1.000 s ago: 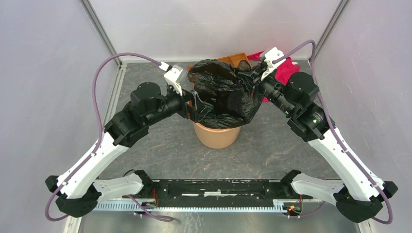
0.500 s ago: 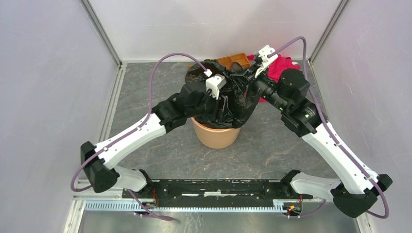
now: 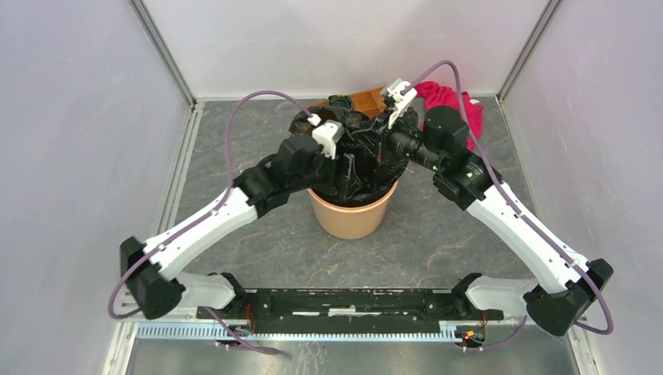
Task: Put the trash bags into the trash bin
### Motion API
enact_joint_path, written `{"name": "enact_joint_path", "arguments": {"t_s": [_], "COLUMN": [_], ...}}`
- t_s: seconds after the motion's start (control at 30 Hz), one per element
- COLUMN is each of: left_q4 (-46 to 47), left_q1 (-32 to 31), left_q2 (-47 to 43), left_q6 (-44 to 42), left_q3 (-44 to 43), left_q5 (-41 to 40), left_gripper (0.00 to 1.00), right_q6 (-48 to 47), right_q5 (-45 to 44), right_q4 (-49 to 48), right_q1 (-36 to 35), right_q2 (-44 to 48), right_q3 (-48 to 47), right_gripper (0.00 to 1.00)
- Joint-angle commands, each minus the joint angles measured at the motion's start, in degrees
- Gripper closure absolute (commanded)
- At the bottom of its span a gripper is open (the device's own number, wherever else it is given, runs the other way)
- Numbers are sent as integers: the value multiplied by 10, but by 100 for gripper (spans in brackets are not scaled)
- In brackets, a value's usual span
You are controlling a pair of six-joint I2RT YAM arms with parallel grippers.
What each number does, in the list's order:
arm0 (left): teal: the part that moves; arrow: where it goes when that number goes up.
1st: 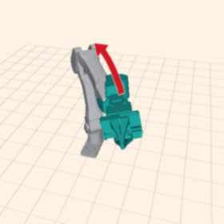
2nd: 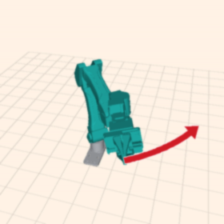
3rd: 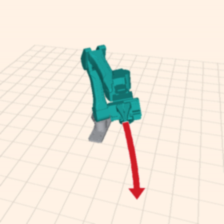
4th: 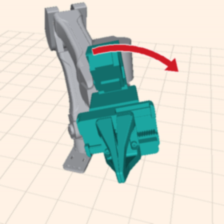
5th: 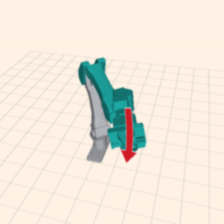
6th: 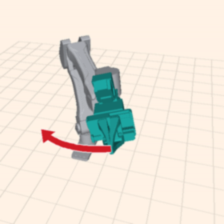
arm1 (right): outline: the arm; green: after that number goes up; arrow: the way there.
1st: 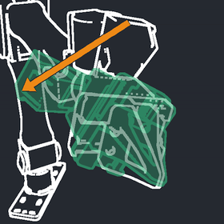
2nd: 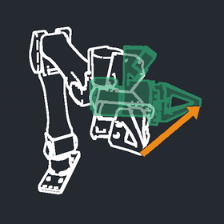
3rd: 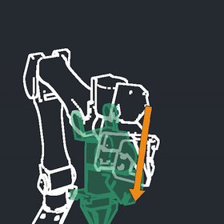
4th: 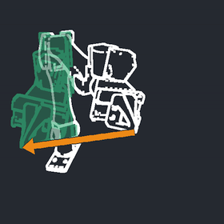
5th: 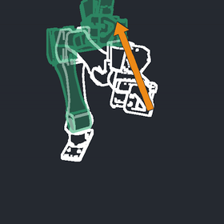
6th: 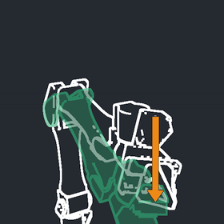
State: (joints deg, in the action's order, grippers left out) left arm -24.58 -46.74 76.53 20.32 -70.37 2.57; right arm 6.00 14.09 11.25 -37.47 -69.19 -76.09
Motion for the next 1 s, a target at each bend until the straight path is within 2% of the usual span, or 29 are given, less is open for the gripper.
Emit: {"name": "enact_joint_path", "arguments": {"t_s": [0.0,0.1,0.17,0.3,0.37,0.4,0.5,0.73,0.87,0.97], "left_q4": [44,15,-15,-63,-89,-108,-121,-138,-128,-139], "left_q1": [-2,-2,-2,-1,-1,-1,-1,3,3,3], "left_q2": [-104,-170,-205,-244,-238,-231,-207,-162,-178,-188], "left_q6": [-28,-58,-68,-46,1,17,34,60,46,30], "left_q3": [9,18,15,-16,-51,-69,-101,-120,-116,-111], "left_q5": [39,51,31,-67,-145,-192,-237,-276,-242,-251], "left_gripper": [7,1,0,0,0,0,0,0,0,0], "right_q6": [-7,-8,-9,4,24,42,98,117,88,91], "right_q5": [47,50,62,98,153,188,240,256,241,232], "right_q4": [-3,18,32,49,49,34,-34,-45,-18,-52], "right_q1": [0,0,0,0,-1,-3,-14,-30,-30,-30], "right_q2": [-13,-15,-21,-41,-57,-65,-73,-39,-15,-10], "right_q3": [-20,-14,-13,-15,-15,-6,35,43,0,39], "right_gripper": [99,99,99,99,100,99,99,99,99,98]}}
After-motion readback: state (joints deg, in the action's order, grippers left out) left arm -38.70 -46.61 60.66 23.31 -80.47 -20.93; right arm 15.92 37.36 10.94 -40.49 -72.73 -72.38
